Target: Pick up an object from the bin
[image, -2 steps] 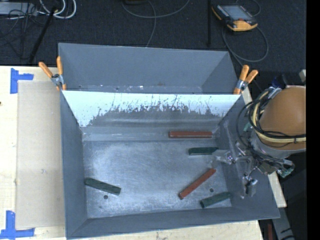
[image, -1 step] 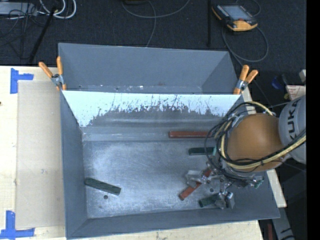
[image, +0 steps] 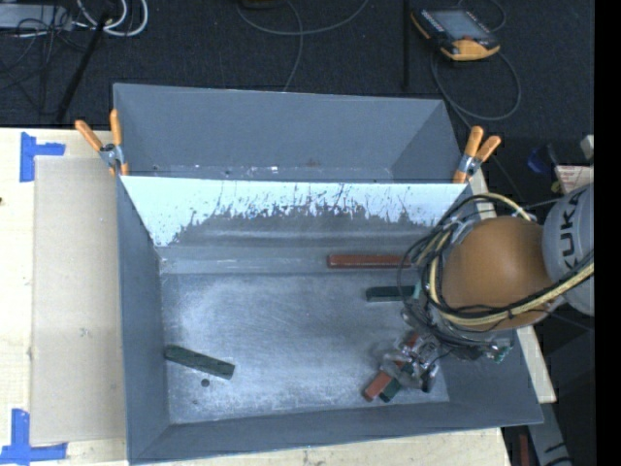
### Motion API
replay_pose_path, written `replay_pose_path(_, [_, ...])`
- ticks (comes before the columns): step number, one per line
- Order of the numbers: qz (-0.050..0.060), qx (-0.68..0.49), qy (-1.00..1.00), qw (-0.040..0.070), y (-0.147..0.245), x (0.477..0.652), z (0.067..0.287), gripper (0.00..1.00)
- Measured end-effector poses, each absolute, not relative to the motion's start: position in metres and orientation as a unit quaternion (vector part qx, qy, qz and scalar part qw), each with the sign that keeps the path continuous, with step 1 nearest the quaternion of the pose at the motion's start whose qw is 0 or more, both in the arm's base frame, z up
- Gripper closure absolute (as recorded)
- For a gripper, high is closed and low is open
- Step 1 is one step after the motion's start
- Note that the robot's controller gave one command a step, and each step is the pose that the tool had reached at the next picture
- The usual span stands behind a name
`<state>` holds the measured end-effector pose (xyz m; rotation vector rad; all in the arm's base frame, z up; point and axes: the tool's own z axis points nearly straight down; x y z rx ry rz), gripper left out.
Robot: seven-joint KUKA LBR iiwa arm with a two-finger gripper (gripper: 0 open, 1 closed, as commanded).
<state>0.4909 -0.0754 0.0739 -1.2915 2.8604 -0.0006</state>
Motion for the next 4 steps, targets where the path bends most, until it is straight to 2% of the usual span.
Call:
replay_pose_path(1, [0.001, -0.412, 0.911, 0.001, -0.076, 0.489, 0.070, 0.00])
replay_pose_path(2, [0.000, -0.431, 0.902, -0.001, -0.053, 0.491, 0.070, 0.00])
replay_pose_path(3, [0.000, -0.431, 0.902, 0.001, -0.053, 0.493, 0.074, 1.00])
replay_pose_path(4, [0.001, -0.431, 0.902, 0.001, -0.053, 0.491, 0.070, 0.00])
